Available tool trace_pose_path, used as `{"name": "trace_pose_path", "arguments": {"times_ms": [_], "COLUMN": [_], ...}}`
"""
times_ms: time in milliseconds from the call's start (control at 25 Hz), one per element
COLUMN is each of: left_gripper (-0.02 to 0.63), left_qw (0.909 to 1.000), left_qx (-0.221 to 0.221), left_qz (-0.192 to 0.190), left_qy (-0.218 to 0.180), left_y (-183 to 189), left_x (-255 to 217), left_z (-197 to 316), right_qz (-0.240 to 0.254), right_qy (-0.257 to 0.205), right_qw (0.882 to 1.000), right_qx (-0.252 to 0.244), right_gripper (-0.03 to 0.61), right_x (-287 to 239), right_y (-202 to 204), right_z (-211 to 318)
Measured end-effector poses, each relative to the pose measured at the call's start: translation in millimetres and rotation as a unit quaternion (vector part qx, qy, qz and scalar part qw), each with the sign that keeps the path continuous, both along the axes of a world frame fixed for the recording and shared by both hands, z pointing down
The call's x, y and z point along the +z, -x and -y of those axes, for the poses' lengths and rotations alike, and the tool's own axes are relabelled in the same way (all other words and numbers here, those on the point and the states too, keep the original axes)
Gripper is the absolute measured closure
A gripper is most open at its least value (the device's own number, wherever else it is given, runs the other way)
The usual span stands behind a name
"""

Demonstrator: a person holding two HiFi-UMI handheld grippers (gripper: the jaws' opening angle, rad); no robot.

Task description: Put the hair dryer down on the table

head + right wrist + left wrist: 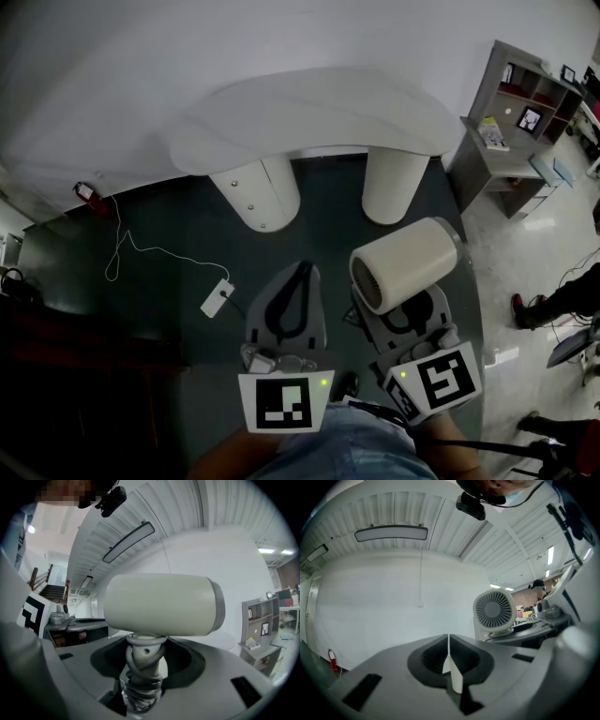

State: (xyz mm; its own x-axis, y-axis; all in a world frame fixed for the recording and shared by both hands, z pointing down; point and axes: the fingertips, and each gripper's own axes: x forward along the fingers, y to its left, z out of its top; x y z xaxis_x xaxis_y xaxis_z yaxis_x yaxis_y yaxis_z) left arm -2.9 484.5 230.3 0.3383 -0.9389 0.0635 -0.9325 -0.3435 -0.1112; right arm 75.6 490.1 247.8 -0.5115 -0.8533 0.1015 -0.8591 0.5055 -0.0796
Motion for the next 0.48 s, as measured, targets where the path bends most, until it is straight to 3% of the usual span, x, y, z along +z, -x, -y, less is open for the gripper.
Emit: {"name": "trace_pose_path", "arguments": {"times_ms": [480], "left_gripper": [0.6], "left_qw": [1.0], "left_qx": [0.003], "left_qz": [-0.007], "left_qy": [-0.003], "left_y": [40], "left_x": [-9], "left_z": [111], "right_qz": [-0.004], "right_qy": [0.002], "right_qw": [1.0], "right_qx": [0.004], "right_gripper": [0.357], "right_x": [-6], "right_y": [40], "right_z": [109]}}
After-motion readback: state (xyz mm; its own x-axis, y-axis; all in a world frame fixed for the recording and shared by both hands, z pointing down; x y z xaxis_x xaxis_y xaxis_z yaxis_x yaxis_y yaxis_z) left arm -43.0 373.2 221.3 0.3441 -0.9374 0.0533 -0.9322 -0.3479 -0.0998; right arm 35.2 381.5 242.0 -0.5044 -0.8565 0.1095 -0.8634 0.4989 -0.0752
